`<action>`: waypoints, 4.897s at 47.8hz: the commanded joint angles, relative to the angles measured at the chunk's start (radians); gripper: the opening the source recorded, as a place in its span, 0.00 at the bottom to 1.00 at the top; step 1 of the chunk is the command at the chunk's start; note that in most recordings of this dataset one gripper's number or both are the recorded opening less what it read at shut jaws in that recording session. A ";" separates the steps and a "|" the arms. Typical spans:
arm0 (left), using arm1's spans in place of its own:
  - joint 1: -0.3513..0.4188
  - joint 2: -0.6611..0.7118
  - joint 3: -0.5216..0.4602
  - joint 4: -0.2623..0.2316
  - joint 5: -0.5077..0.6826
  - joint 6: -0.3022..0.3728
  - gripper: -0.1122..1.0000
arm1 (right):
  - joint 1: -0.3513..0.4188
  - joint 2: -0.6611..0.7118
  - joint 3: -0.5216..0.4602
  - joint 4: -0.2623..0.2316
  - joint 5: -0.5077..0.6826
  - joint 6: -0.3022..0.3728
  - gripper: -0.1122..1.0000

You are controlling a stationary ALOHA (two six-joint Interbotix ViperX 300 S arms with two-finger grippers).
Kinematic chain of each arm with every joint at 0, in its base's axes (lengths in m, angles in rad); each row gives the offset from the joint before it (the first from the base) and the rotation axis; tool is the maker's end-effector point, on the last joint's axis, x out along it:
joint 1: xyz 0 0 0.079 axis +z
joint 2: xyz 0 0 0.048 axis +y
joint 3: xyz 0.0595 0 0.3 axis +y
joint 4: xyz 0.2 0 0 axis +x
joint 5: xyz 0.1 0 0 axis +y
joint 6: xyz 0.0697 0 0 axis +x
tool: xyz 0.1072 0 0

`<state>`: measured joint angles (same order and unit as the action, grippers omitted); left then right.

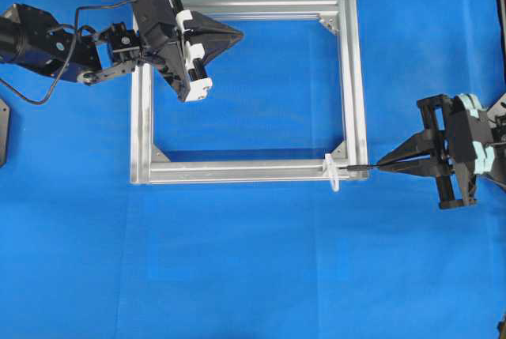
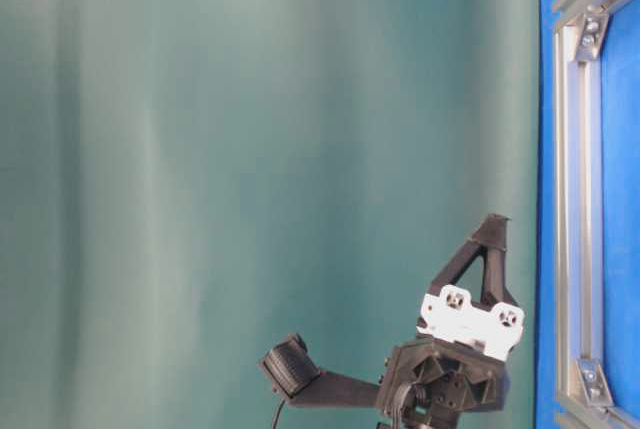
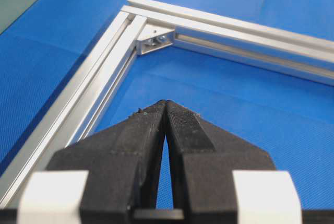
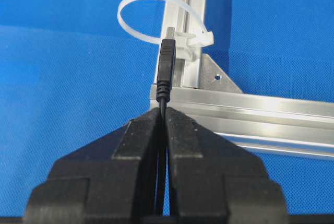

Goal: Insert the wire through the string loop located on the right side.
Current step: 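Carry the cable with the right gripper toward the white zip-tie loop, then push the USB plug through the zip-tie loop with the right gripper, then move the left gripper toward the plug emerging from the loop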

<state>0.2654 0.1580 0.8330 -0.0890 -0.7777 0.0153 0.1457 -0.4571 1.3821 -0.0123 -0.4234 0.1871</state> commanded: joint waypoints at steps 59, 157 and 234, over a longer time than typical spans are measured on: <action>-0.003 -0.035 -0.011 0.003 -0.005 0.000 0.10 | -0.002 -0.003 -0.011 -0.002 -0.017 -0.002 0.07; -0.210 -0.032 -0.011 0.003 -0.006 -0.058 0.10 | -0.002 0.296 -0.192 0.003 -0.146 0.000 0.07; -0.368 0.124 -0.405 0.003 0.314 -0.075 0.10 | -0.002 0.296 -0.195 0.003 -0.146 0.000 0.07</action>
<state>-0.1012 0.2976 0.4510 -0.0874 -0.4617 -0.0598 0.1473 -0.1549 1.2026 -0.0123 -0.5584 0.1871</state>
